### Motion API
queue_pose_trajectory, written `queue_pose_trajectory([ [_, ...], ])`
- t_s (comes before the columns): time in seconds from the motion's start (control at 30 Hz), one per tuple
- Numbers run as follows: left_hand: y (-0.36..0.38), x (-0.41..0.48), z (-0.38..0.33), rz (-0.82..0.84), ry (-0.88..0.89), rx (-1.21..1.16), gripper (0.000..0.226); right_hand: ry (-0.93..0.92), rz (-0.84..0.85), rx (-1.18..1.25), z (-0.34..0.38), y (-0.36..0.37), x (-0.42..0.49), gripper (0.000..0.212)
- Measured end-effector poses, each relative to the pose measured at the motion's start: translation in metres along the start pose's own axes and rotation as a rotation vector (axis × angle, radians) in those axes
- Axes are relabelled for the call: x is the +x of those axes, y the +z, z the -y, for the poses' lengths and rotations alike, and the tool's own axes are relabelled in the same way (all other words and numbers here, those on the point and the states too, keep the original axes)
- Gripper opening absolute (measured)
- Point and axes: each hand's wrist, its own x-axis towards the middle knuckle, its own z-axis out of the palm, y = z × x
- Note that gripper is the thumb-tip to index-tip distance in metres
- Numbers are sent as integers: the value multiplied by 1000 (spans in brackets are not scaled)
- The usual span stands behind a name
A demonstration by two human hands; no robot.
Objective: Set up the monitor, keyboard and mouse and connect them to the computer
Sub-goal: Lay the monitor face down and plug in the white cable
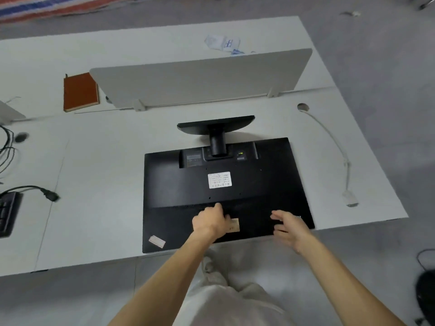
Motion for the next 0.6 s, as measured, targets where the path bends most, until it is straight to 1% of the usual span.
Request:
queue_pose_trajectory([
  [0.03, -1, 6, -20, -24, 106, 23, 34, -83, -23, -51, 5, -10, -2, 34],
  [0.1, -2, 12, -43, -70, 263, 67, 34, -273, -88, -222, 13, -17, -6, 17],
  [0.17, 1, 18, -67, -91, 398, 114, 36, -405, -200, -385, 18, -34, -8, 19],
  [0.23, 7, 25, -89, -109, 493, 153, 44, -461, -306, -462, 21, -57, -6, 27],
  [0.3, 13, 36, -107, -111, 548, 227, 55, -475, -413, -472, 19, -83, 10, 31],
  [0.4, 24, 59, -127, -56, 569, 367, 71, -409, -557, -442, 18, -120, 40, 42],
  [0.47, 29, 74, -141, -27, 533, 427, 79, -372, -641, -464, 22, -145, 62, 50],
  [0.53, 32, 88, -155, -10, 481, 450, 83, -349, -677, -507, 32, -168, 83, 54],
  [0.6, 35, 94, -161, 2, 433, 448, 85, -311, -668, -582, 41, -183, 99, 54],
])
